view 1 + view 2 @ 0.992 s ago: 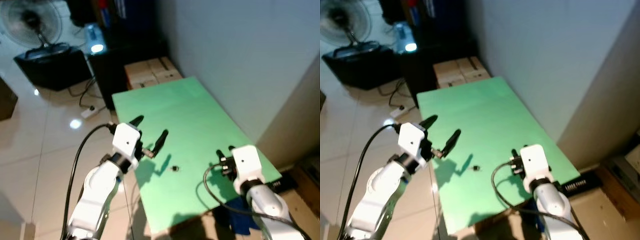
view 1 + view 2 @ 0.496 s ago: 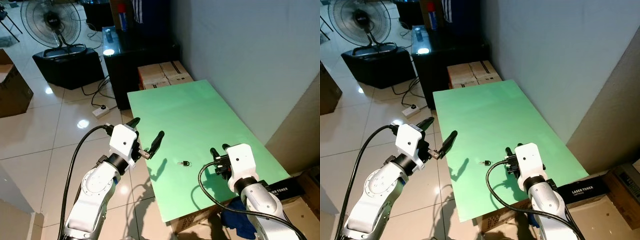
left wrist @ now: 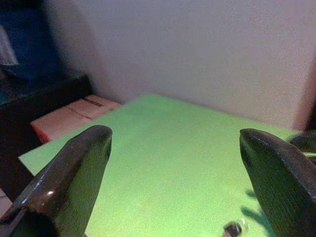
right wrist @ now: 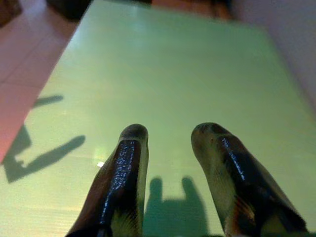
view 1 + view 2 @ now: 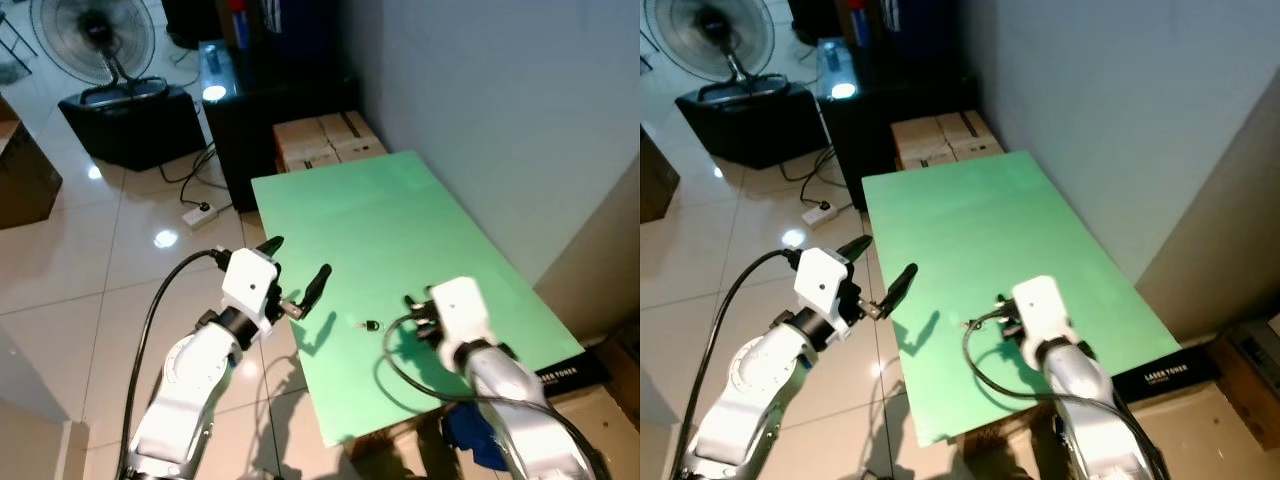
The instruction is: Hang keys on a hook
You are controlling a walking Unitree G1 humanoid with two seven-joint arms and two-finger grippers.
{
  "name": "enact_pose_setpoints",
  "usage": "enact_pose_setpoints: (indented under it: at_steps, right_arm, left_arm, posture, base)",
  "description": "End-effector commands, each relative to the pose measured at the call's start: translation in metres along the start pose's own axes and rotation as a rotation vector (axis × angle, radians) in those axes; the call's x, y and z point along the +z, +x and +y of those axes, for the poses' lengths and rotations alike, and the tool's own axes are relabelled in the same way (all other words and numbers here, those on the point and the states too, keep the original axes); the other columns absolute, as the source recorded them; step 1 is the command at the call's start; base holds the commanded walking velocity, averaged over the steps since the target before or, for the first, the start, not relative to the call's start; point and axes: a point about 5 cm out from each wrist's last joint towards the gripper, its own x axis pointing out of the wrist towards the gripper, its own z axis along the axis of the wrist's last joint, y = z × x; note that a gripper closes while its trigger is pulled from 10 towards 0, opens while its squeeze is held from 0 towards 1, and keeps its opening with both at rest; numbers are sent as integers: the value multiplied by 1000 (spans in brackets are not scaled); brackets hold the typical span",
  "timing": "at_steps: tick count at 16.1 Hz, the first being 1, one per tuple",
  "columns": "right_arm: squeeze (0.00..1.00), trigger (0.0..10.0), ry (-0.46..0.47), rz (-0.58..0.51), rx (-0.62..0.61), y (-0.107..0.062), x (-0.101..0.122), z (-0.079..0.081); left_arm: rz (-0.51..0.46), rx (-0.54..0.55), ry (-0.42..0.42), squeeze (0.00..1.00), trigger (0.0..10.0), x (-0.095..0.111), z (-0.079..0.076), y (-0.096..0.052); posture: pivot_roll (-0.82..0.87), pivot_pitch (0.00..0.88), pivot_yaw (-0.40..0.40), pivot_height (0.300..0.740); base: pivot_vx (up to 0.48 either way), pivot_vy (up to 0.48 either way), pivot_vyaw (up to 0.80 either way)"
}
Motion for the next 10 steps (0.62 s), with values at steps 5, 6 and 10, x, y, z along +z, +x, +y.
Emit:
enact_pose_setpoints:
  at_steps: [5,6,10]
  right_arm:
    - [1000,10000,4,108,97,46,-8,-10]
    - [1000,10000,1,121,103,48,-9,-11]
    - [1000,10000,15,173,173,65,-13,-12]
  left_arm:
    - [55,-70,78,0,10000,7,9,-16]
    - [55,-75,83,0,10000,8,10,-19]
    - [105,-167,79,0,10000,17,7,-46]
  posture:
    - [-14,158,73,740]
    - [0,168,71,740]
    - [78,225,77,740]
  base:
    - [0,0,0]
    - [0,0,0]
    - [0,0,0]
